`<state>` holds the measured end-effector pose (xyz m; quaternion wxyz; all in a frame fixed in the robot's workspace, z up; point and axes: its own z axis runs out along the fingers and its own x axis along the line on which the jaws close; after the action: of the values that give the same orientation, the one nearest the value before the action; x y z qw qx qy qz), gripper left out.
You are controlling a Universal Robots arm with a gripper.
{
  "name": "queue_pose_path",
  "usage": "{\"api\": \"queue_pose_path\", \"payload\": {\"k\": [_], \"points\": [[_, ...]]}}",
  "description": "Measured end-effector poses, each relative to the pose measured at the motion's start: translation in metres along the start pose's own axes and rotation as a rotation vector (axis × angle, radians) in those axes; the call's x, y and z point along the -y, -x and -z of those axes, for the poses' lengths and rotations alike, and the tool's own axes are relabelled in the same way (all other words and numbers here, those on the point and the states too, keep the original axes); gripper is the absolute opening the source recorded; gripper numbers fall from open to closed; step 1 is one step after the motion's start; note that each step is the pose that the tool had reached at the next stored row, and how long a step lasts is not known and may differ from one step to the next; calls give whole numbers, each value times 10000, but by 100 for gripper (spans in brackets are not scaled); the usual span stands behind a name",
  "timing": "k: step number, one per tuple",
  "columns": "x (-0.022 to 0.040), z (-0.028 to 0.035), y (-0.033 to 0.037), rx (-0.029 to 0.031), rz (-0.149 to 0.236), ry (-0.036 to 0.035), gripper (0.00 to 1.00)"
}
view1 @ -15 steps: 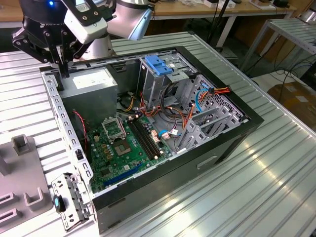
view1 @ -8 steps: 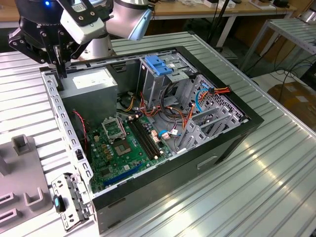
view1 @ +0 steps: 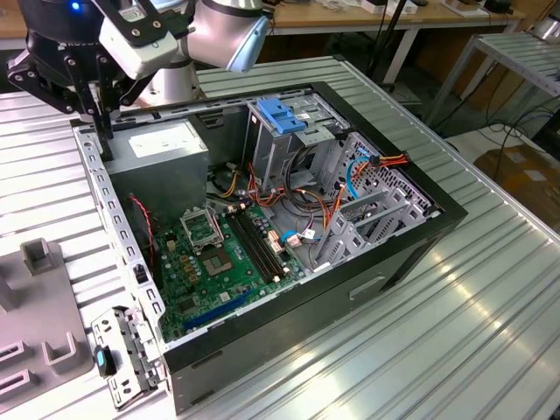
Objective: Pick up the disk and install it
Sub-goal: 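Reach for the disk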
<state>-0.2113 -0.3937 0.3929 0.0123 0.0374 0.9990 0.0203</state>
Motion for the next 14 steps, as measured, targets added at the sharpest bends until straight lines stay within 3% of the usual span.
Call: {"api": "queue_pose_path", "payload": {"k": [4,6,8,12,14], "points": [[-3,1,-61,0,-2,0,15],[-19,1,-101,-33,-2,-1,15],[-44,1,-134,-103,-3,-8,15],[-79,0,-202,-343,-14,-24,15],[-81,3,-230,-378,-15,-30,15]]}}
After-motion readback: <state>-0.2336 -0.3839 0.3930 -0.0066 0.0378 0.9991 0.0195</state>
